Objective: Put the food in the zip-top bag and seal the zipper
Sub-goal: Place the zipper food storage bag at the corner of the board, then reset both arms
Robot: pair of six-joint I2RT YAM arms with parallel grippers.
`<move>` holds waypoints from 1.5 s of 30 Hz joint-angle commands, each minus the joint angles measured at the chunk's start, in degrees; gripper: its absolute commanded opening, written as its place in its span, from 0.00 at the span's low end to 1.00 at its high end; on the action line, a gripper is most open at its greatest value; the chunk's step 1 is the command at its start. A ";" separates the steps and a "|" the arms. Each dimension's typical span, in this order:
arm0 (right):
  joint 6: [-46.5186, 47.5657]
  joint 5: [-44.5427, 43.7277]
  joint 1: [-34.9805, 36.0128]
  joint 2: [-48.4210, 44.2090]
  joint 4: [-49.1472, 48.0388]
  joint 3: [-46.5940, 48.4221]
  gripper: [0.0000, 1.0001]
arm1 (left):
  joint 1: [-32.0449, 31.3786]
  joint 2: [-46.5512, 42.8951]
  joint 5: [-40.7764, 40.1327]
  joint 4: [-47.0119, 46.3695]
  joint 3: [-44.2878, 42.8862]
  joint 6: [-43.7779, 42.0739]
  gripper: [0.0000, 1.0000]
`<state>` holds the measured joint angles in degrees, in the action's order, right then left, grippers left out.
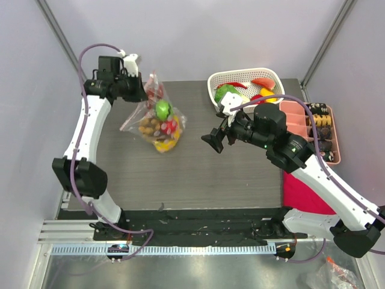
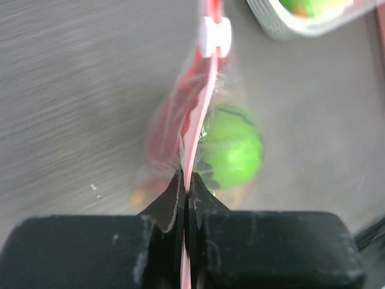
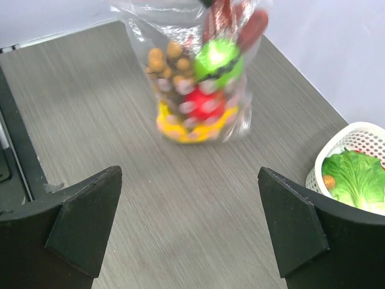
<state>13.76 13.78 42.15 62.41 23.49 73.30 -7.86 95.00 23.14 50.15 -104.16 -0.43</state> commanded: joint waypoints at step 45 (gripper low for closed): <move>-21.13 -9.30 -9.18 -13.10 -2.74 -18.79 1.00 | 31.17 -28.98 -0.64 -2.62 29.98 4.48 1.00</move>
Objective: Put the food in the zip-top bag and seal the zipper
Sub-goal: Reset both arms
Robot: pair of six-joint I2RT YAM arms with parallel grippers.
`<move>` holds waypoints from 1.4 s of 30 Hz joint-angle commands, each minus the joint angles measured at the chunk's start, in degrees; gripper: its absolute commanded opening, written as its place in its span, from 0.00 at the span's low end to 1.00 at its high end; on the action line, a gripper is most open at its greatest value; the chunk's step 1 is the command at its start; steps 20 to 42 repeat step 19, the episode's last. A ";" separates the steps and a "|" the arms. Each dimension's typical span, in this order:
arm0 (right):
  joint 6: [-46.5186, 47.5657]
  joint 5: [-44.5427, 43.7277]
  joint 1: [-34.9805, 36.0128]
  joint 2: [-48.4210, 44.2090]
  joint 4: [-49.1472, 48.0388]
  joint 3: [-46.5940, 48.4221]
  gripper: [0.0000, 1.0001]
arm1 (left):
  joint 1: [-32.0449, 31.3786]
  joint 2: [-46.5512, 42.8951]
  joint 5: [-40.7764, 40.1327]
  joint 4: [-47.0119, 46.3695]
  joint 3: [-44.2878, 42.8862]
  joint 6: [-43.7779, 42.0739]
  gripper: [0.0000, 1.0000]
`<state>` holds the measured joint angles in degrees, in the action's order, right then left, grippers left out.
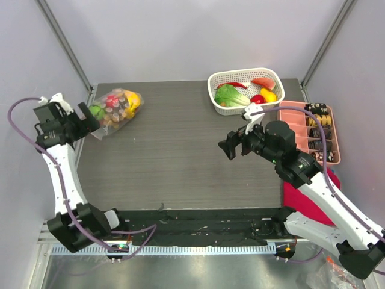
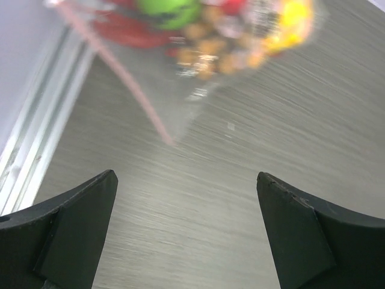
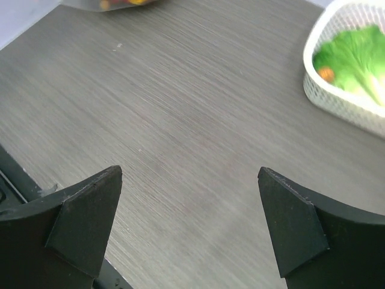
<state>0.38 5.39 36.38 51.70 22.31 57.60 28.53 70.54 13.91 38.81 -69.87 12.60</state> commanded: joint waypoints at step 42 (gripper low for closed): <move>-13.74 -2.31 -15.72 -16.90 0.64 -15.68 1.00 | -36.09 -2.16 -6.96 10.85 -1.32 -9.79 1.00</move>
